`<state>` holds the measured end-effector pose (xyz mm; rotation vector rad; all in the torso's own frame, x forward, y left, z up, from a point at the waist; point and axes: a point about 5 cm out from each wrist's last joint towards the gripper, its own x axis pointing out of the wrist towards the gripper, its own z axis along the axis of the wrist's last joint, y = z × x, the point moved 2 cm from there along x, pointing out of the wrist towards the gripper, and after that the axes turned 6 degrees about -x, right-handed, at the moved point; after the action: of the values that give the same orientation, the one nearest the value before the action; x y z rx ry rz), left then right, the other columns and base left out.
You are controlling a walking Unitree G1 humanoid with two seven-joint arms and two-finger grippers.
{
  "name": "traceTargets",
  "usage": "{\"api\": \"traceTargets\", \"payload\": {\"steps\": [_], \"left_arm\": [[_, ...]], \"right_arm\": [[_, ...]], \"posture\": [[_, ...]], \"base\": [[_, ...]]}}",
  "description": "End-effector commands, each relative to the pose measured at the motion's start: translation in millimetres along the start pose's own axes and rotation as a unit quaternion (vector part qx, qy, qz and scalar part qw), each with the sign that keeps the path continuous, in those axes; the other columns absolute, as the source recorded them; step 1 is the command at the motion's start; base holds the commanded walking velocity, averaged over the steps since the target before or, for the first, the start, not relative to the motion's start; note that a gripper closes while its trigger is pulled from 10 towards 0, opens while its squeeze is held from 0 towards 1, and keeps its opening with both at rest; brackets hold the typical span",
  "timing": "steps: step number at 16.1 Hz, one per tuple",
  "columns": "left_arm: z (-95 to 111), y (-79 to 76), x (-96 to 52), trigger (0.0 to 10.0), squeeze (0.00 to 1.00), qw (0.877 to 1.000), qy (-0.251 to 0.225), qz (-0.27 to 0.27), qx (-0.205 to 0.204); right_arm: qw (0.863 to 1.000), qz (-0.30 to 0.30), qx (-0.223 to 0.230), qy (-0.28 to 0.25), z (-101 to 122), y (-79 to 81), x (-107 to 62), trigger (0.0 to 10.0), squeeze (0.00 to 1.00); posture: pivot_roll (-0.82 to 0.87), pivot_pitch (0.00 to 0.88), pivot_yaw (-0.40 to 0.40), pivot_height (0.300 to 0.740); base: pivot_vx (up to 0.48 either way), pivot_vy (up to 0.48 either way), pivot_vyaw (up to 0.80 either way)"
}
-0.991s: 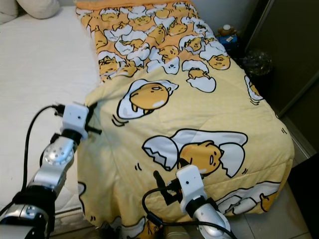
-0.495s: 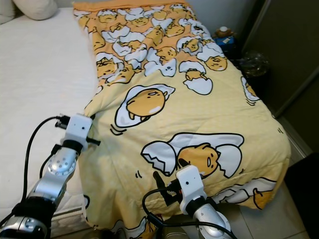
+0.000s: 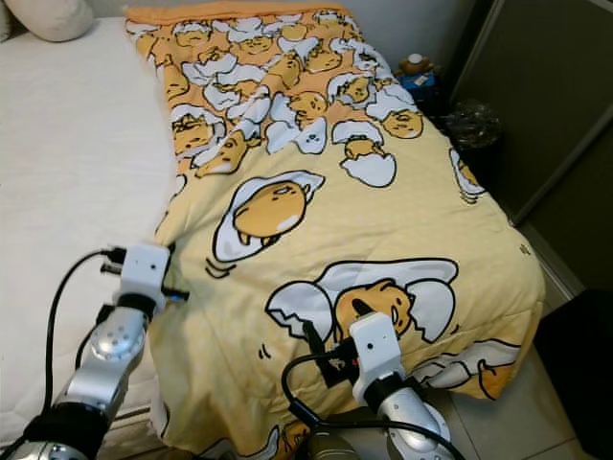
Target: Clean up the room
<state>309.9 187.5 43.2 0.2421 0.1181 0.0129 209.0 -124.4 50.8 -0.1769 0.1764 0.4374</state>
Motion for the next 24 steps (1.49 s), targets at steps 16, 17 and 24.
{"api": "traceTargets", "payload": {"steps": [16,17,24], "left_arm": [[-137,8.4,-78.9,10.0,1.00,0.941,0.334,0.038,0.031],[-141,9.3,-82.1,10.0,1.00,0.935,0.351,0.038,0.029],[-115,43.5,-57.9,10.0,1.00,0.953,0.267,0.128,0.062]], "right_arm": [[1.000,0.010,0.007,0.017,-2,0.8,-18.8,10.0,0.00],[1.000,0.011,0.006,0.018,-2,1.0,-19.5,10.0,0.00],[1.000,-0.008,0.001,0.011,2,-7.0,-18.2,10.0,0.00]], "posture": [[-0.16,0.100,-0.042,0.740],[-0.16,0.099,-0.044,0.740],[-0.16,0.087,-0.053,0.740]], "base": [[0.000,0.000,0.00],[0.000,0.000,0.00],[0.000,0.000,0.00]]}}
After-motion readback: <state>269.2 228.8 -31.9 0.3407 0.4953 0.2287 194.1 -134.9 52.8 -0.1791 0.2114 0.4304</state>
